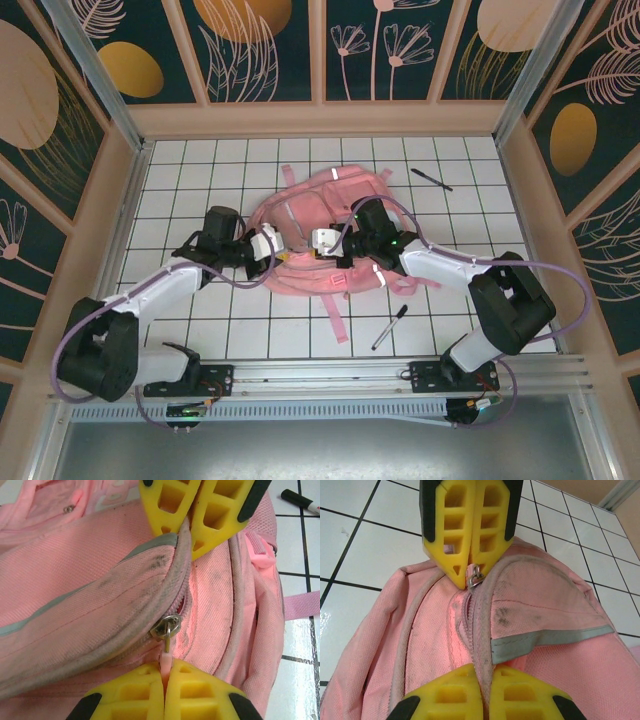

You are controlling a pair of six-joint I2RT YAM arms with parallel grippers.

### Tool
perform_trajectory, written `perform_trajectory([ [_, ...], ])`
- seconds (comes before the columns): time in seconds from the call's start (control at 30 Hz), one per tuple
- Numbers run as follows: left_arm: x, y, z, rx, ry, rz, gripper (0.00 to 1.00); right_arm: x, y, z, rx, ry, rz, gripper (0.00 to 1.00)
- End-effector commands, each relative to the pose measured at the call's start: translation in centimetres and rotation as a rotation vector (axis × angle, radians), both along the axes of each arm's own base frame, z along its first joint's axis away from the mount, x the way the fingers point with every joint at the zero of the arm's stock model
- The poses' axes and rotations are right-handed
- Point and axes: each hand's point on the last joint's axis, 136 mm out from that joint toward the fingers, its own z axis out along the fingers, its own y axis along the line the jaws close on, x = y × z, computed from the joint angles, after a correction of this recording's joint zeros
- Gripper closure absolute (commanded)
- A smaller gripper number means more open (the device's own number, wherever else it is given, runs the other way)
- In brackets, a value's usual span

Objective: Pack books, pencil case, and school supplies into a backpack

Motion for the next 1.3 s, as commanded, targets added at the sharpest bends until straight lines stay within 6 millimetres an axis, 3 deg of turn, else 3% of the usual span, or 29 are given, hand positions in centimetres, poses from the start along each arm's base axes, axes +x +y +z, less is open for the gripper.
perform_trajectory([
  [0.0, 0.7, 1.2, 1.1, -0.009, -0.02, 0.065, 1.0, 0.2, 0.7, 3.8, 0.084, -0.119, 0.048, 1.0],
  [0.2, 5.8, 7.1, -0.2, 0.141, -0.019, 0.428, 1.0, 1.0, -0.4, 2.5, 0.052, -0.152, 0.011, 1.0],
  [0.37, 4.9, 6.6, -0.7, 0.161, -0.017, 0.346, 1.0, 1.1, -0.1, 2.0, 0.059, -0.135, -0.003, 1.0],
  [0.5, 3.8, 5.1, 1.7, 0.046, -0.013, 0.323, 1.0, 2.6, 0.7, 4.2, 0.192, -0.037, -0.125, 0.52],
  [0.6, 2.8, 4.0, 3.2, -0.048, 0.0, 0.292, 1.0, 2.0, 2.0, 5.5, 0.242, 0.05, -0.13, 0.36],
  [0.73, 1.9, 2.7, 3.2, -0.081, 0.022, 0.255, 1.0, 2.0, 4.0, 5.2, 0.206, 0.106, -0.157, 0.23],
  [0.9, 1.6, 1.5, 2.9, -0.089, 0.041, 0.232, 1.0, 2.9, 6.4, 2.6, 0.145, 0.203, -0.289, 0.23],
  [1.07, 2.0, 2.0, 2.3, -0.055, 0.023, 0.266, 1.0, 3.9, 5.5, -0.5, 0.069, 0.242, -0.403, 0.32],
  [1.13, 1.9, 2.2, 1.9, -0.035, 0.027, 0.261, 1.0, 3.9, 5.0, -0.6, 0.071, 0.242, -0.426, 0.35],
  [1.27, 2.2, 2.9, 1.1, 0.014, 0.006, 0.283, 1.0, 3.5, 4.2, -1.3, 0.037, 0.252, -0.435, 0.6],
])
